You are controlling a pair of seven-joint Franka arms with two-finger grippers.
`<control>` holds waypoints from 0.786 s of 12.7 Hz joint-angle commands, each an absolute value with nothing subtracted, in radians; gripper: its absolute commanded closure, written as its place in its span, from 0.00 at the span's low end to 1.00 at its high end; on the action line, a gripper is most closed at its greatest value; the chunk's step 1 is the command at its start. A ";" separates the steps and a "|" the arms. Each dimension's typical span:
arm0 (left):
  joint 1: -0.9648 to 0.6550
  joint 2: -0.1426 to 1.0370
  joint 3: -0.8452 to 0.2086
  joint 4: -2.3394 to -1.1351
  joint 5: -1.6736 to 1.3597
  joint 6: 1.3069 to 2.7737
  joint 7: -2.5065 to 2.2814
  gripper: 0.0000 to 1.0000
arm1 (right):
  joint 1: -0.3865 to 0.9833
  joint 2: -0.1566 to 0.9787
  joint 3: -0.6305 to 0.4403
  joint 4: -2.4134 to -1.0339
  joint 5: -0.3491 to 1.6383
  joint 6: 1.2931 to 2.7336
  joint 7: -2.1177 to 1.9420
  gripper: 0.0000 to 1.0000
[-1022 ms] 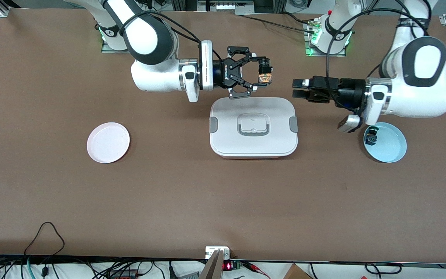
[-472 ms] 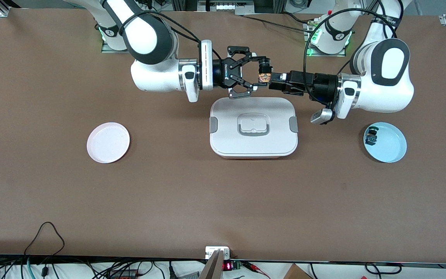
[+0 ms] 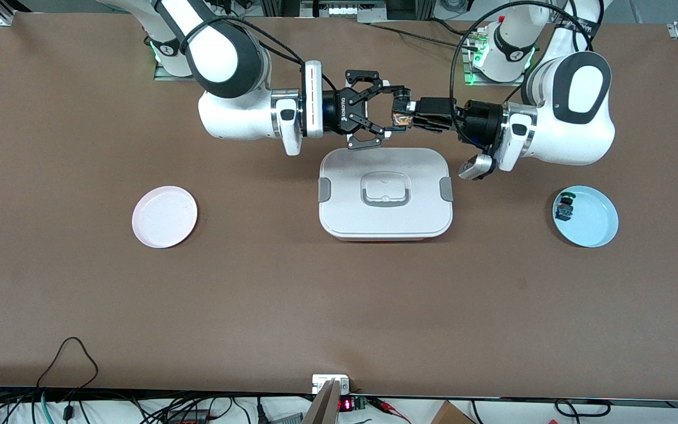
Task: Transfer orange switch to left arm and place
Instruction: 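Reach the left gripper to the switch and grasp it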
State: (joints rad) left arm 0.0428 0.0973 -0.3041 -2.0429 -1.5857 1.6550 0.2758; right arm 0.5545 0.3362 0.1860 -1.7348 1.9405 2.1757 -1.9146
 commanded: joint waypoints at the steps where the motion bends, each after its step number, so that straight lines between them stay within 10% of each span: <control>1: 0.074 0.069 -0.311 -2.066 -1.611 1.618 0.296 0.79 | 0.558 0.344 0.183 -1.721 1.956 2.184 -1.928 1.00; 10: 0.078 0.072 -0.304 -2.034 -1.565 1.617 0.299 0.81 | 0.557 0.342 0.181 -1.721 1.956 2.184 -1.925 0.99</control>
